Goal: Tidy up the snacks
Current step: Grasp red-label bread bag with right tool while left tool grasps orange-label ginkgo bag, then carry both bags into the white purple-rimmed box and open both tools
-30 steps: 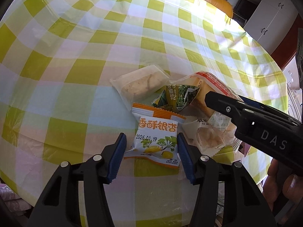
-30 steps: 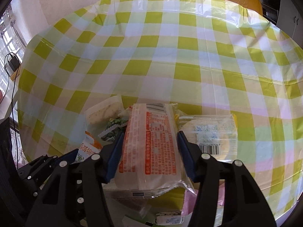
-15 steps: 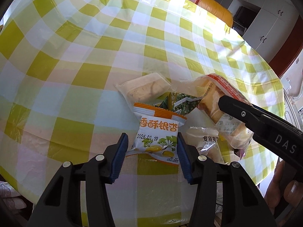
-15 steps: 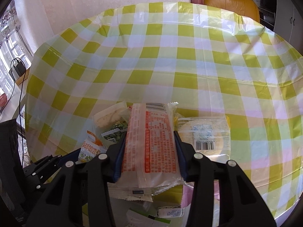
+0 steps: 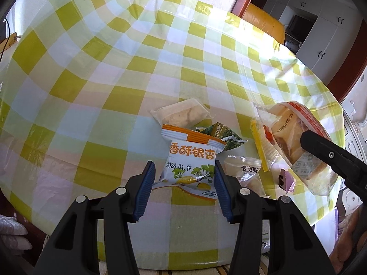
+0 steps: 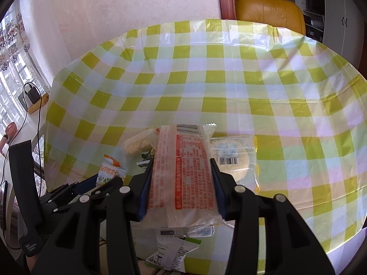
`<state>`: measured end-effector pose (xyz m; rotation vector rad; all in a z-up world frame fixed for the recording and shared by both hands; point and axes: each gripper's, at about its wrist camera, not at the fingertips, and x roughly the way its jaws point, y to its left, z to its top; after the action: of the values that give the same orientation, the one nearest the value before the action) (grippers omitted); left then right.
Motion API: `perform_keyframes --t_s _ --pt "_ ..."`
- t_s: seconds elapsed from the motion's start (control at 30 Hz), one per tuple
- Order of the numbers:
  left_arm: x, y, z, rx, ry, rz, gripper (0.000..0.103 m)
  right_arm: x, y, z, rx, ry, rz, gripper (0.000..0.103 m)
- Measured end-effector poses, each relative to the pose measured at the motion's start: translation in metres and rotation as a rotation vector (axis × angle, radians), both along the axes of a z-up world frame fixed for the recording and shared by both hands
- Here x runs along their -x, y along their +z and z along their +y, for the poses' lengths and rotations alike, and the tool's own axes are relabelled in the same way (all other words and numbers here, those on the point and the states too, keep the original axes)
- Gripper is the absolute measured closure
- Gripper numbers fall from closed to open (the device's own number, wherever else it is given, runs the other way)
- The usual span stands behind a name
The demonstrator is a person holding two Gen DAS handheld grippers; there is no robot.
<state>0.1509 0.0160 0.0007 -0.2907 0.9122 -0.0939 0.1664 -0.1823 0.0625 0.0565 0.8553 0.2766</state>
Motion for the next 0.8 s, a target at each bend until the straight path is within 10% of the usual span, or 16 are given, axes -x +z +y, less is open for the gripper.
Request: perform_keyframes --t_s 0.8 --pt "0.035 0.025 -0.062 -0.024 -0.127 -0.025 0.054 0.067 -0.024 -0.119 -0.053 -0.21 0.058 0.058"
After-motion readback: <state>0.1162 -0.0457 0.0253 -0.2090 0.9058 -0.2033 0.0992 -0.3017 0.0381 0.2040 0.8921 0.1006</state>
